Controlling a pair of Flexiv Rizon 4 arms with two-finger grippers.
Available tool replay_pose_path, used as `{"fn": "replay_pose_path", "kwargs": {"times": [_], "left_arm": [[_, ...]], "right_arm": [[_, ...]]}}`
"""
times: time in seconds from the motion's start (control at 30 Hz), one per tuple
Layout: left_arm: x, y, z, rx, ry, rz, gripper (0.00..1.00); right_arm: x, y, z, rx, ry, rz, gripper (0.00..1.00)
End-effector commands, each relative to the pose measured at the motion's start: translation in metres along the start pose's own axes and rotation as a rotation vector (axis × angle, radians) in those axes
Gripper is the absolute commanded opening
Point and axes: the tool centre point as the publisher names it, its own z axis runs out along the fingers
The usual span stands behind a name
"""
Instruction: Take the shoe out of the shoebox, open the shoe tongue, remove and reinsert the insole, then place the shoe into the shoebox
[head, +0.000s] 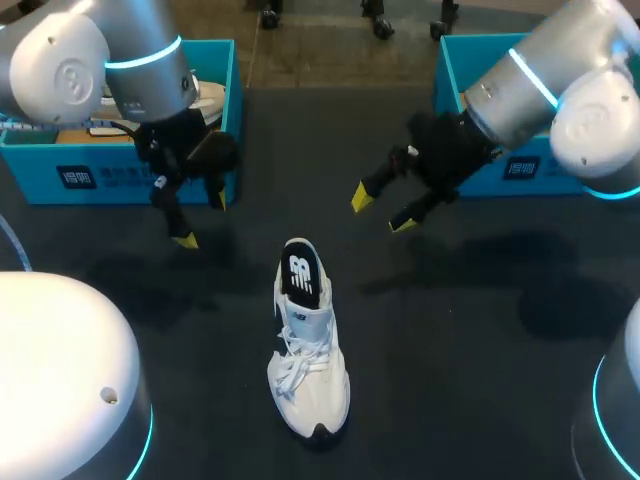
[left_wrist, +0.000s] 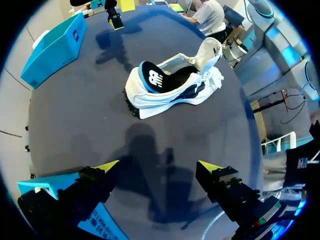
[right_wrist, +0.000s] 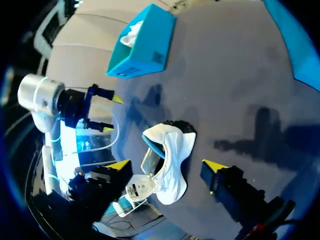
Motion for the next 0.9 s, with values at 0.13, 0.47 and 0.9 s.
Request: {"fn": "replay_pose_path", "kwargs": {"times": [0.13, 0.47, 0.9], "left_arm": [[-0.012, 0.015, -0.018, 0.039, 0.034, 0.022, 1.0], [-0.018, 0.024, -0.033, 0.049, 0.013, 0.043, 1.0], [-0.03, 0.031, -0.043, 0.012, 0.025, 0.2, 1.0]], "right_arm": [[0.01, 0.002, -0.005, -0.029, -0.207, 0.109, 0.0], [0.022, -0.002, -0.014, -0.275, -0.35, 0.228, 0.0], [0.046, -0.006, 0.003, -0.312, -0.455, 0.261, 0.0]]}}
